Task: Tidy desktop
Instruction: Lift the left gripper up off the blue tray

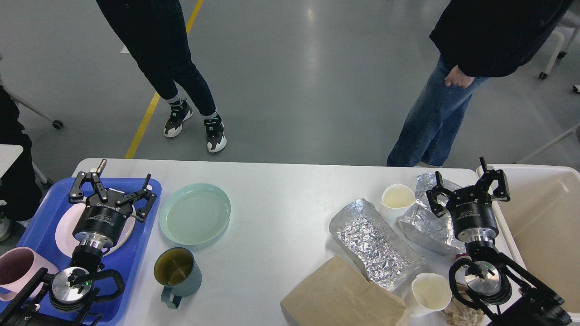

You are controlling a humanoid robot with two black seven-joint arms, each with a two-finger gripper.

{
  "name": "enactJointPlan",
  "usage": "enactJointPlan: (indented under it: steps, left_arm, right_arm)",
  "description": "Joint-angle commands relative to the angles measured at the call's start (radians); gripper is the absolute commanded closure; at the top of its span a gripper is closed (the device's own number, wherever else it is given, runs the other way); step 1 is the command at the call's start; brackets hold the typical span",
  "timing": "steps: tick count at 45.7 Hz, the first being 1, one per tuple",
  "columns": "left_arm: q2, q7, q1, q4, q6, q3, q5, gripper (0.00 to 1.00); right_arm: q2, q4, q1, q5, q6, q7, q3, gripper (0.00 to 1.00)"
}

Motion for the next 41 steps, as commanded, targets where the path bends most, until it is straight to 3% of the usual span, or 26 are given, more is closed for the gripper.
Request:
enactJointPlan:
  steps: [1,18,29,41]
  left_arm:
    - [0.0,-0.002,0.009,-0.009,-0.004,-0.001,0.001,0.04]
    - [0.055,0.006,0.029,-0.024,-0.016,0.013,-0.004,0.04]
    - [0.211,-0.009,0.017,-0.024,-0.016,0.186,-0.007,0.04]
    - [0.383,0.003,-0.028,-0.032,-0.02,0.234,-0.007,0.04]
  right_arm:
    - [0.001,0.0,0.0,0.0,0.0,0.0,0.0,0.0]
    - [0.001,0.0,0.0,0.0,0.0,0.0,0.0,0.0]
    - [0.001,0.0,0.0,0.0,0.0,0.0,0.0,0.0]
    - [0.001,0.0,0.0,0.0,0.0,0.0,0.0,0.0]
